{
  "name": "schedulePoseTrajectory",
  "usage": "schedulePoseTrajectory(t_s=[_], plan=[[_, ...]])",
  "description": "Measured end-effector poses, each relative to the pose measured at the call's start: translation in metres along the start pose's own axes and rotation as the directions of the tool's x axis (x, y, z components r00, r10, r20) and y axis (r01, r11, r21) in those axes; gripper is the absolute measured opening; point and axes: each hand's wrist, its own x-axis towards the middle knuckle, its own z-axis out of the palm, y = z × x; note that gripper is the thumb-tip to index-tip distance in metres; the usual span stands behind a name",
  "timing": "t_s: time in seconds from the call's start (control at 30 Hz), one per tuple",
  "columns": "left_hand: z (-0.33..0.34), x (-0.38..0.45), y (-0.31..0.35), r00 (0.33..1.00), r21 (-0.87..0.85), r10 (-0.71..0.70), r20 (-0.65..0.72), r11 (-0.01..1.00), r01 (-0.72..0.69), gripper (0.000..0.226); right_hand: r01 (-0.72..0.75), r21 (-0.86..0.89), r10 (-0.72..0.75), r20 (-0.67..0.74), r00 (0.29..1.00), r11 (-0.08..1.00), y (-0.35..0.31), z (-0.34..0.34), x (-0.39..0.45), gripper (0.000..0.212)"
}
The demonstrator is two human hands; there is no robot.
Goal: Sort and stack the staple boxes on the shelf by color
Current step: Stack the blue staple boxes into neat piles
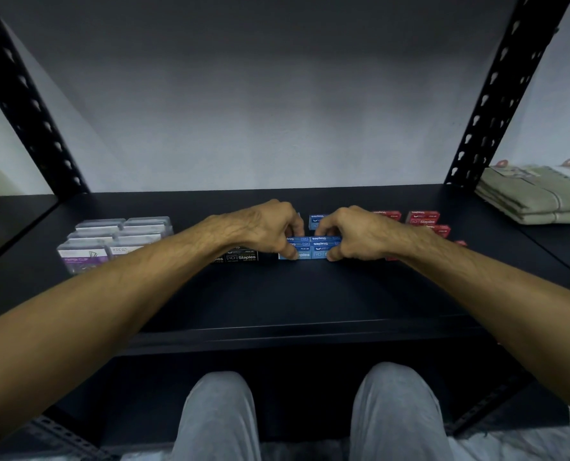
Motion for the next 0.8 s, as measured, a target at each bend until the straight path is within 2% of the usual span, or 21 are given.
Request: schedulePoseTrajectory(t_s=[0.37,0.5,0.57,0.7,0.8], plan=[[-0.003,-0.003,0.002,1.0,0.005,0.004,0.008,1.0,-0.005,0.033,0.005,0.0,-0.005,-0.021,1.0,1.0,0.0,0.001,-0.002,0.032],[-0.01,-0.008,0.002,0.999,-0.009,-0.021,-0.034,1.0,0.021,0.047,0.001,-0.017,-0.002,-0.055,0.998,1.0,0.002,-0.007,-0.004,0.048],[-0.022,-0.01,0.001,0.995,-0.05,-0.033,-0.096,0.998,0.028,0.045,0.008,0.01,-0.006,-0.113,0.994,1.0,0.005,-0.017,-0.006,0.053],[-0.041,-0.003,-0.014,0.978,-0.089,-0.086,-0.188,0.994,0.07,0.032,0.02,0.058,-0.008,-0.201,0.98,0.998,0.012,-0.033,-0.002,0.043],[-0.04,0.011,-0.031,0.981,-0.074,-0.137,-0.139,0.989,0.128,0.028,0.024,0.034,-0.015,-0.238,0.971,0.999,0.019,-0.034,0.01,0.034]])
